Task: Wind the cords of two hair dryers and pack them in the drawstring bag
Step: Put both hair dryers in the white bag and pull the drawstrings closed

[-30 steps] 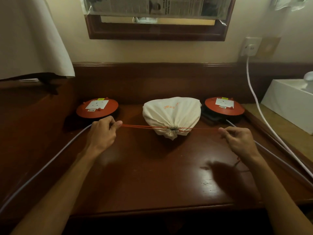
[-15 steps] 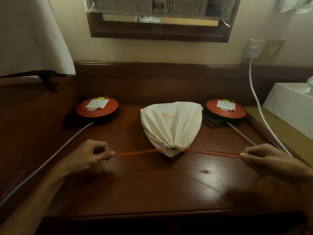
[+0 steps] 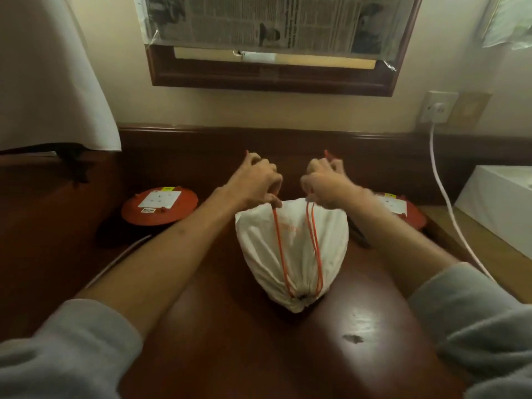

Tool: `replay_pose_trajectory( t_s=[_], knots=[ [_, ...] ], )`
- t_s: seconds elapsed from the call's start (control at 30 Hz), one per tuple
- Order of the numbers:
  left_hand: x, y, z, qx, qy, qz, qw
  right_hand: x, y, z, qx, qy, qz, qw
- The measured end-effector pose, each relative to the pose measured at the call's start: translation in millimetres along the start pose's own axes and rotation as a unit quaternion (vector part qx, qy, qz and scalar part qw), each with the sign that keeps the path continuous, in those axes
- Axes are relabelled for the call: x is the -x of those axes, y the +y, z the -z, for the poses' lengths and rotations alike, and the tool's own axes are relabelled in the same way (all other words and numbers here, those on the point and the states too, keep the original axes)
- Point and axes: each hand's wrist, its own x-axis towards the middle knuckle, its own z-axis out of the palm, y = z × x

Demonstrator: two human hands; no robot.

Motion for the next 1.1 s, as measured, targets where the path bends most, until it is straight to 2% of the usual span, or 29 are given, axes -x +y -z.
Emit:
replay_pose_trajectory(
  t_s=[0.07, 0.13, 0.17, 0.23, 0.3, 0.37, 0.4, 0.53, 0.7, 0.73, 0.77, 0.83, 0.87, 0.9, 0.93, 1.0, 1.1],
  knots=[
    [1.7, 5.2, -34.0, 0.003, -0.010, -0.022, 1.000, -4.5, -14.9, -30.8, 0.022, 0.001, 0.049, 0.999],
    [9.9, 10.8, -59.4, 0.078, 0.022, -0.004, 0.997, 2.7, -27.4, -55.3, -0.025, 0.042, 0.061, 0.997],
    [14.9, 14.9, -67.1, 0.143, 0.058, 0.028, 0.988, 6.3, -30.3, -65.9, -0.070, 0.066, 0.044, 0.994],
    [24.6, 25.3, -72.5, 0.266, 0.114, 0.130, 0.948, 11.8, -27.9, -82.0, -0.156, 0.089, -0.026, 0.983],
    [29.8, 36.5, -79.0, 0.312, 0.084, 0.208, 0.923, 16.5, -21.3, -96.9, -0.211, 0.047, -0.094, 0.972],
    [32.8, 48.0, -91.3, 0.279, 0.021, 0.231, 0.932, 18.8, -19.9, -115.4, -0.216, 0.006, -0.111, 0.970],
    [34.2, 51.9, -97.7, 0.244, 0.012, 0.232, 0.941, 19.1, -21.6, -124.8, -0.215, 0.014, -0.113, 0.970],
    [38.4, 53.4, -111.9, 0.153, 0.057, 0.216, 0.963, 17.8, -28.1, -145.6, -0.255, 0.076, -0.125, 0.956],
    [34.1, 53.0, -112.1, 0.187, 0.049, 0.226, 0.955, 12.6, -23.5, -150.5, -0.308, 0.083, -0.129, 0.939],
    [31.6, 51.3, -108.9, 0.224, 0.039, 0.233, 0.946, 13.6, -21.2, -145.2, -0.355, 0.074, -0.128, 0.923],
    [29.0, 47.9, -103.3, 0.278, 0.027, 0.244, 0.929, 17.3, -18.8, -136.4, -0.429, 0.068, -0.126, 0.892],
    [24.7, 37.7, -81.4, 0.413, 0.009, 0.278, 0.867, 30.3, -11.4, -118.7, -0.587, 0.097, -0.122, 0.794],
    [25.3, 32.0, -69.5, 0.467, 0.011, 0.290, 0.836, 40.7, -10.7, -110.8, -0.625, 0.120, -0.126, 0.761],
    [29.4, 29.0, -59.8, 0.491, 0.020, 0.296, 0.819, 53.0, -12.5, -105.6, -0.634, 0.137, -0.135, 0.749],
    [37.6, 29.1, -53.8, 0.492, 0.026, 0.297, 0.818, 65.3, -16.5, -106.6, -0.622, 0.150, -0.151, 0.754],
    [61.9, 40.2, -56.3, 0.465, 0.012, 0.287, 0.837, 86.3, -30.9, -120.6, -0.579, 0.147, -0.184, 0.781],
    [93.4, 66.5, -87.7, 0.394, -0.039, 0.237, 0.887, 94.5, -54.7, -140.7, -0.538, 0.072, -0.165, 0.823]
  ],
)
